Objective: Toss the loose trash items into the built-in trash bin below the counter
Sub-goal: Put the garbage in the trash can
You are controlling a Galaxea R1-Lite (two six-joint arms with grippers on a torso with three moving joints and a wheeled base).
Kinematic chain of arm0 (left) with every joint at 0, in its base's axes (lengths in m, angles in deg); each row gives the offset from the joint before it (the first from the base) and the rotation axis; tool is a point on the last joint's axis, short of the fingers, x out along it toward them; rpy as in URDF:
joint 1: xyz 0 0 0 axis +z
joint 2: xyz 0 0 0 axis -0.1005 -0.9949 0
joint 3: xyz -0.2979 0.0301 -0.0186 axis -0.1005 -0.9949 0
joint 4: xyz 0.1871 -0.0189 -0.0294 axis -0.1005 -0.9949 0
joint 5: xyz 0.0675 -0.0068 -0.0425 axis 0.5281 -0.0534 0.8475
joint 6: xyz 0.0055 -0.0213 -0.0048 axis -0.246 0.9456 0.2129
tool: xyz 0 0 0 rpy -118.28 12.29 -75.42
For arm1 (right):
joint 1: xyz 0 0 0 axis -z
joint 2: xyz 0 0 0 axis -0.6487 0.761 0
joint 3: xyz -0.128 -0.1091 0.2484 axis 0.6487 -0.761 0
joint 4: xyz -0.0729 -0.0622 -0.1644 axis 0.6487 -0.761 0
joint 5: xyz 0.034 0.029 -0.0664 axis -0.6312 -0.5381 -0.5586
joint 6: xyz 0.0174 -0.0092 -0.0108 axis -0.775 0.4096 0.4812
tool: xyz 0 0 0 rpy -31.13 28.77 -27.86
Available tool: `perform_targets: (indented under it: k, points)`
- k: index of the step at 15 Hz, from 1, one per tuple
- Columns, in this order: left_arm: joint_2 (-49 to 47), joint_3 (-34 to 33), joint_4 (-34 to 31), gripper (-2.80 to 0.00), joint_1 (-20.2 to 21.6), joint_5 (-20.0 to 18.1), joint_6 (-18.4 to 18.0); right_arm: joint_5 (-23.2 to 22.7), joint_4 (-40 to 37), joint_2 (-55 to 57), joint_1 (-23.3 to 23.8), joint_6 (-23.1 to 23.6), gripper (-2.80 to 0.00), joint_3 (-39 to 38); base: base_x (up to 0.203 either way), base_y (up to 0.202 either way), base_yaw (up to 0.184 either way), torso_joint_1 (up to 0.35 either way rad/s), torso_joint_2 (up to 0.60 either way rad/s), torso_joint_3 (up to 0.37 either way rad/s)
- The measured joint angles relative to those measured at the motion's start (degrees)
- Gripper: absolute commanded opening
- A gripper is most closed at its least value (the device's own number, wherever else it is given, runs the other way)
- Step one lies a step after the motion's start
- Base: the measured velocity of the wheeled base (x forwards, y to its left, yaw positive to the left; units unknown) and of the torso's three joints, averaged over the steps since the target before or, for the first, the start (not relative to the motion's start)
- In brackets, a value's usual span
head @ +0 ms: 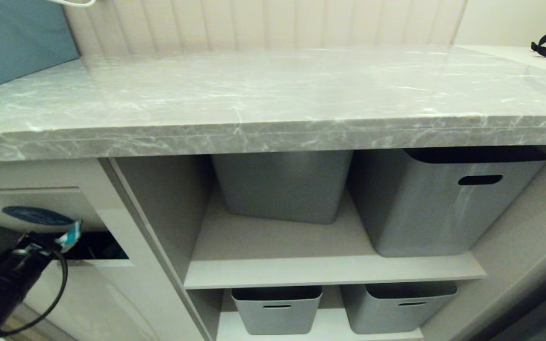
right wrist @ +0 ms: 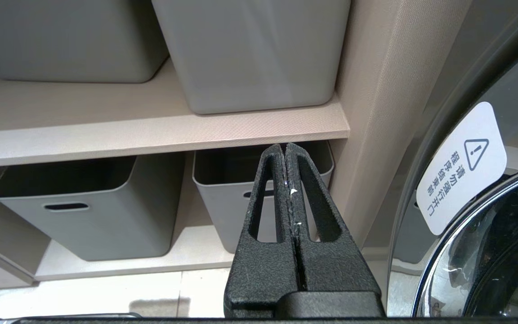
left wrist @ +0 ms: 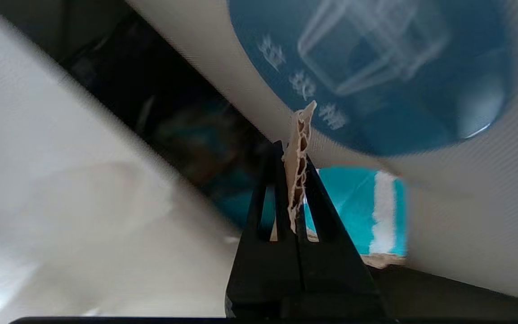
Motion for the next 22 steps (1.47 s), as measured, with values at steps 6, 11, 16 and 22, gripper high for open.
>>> perform_targets:
  k: [6,11,16,22]
  points:
    - [-2.2,3.6,0.8,-2.80,-0.6,0.0,9.5,0.0,0.0,0.0,0.0,0.0,-2.80,0.0,0.000,0.000,0.000,0.000,0.00,0.000]
    - [-3.3,4.8,0.8,-2.80,-0.6,0.4,13.9,0.0,0.0,0.0,0.0,0.0,-2.80,0.0,0.000,0.000,0.000,0.000,0.00,0.000]
    - [-4.0,6.3,0.8,-2.80,-0.6,0.9,14.7,0.0,0.0,0.0,0.0,0.0,-2.80,0.0,0.000,0.000,0.000,0.000,0.00,0.000]
    - [-5.2,8.3,0.6,0.00,-0.7,1.4,14.8,0.0,0.0,0.0,0.0,0.0,-2.80,0.0,0.000,0.000,0.000,0.000,0.00,0.000]
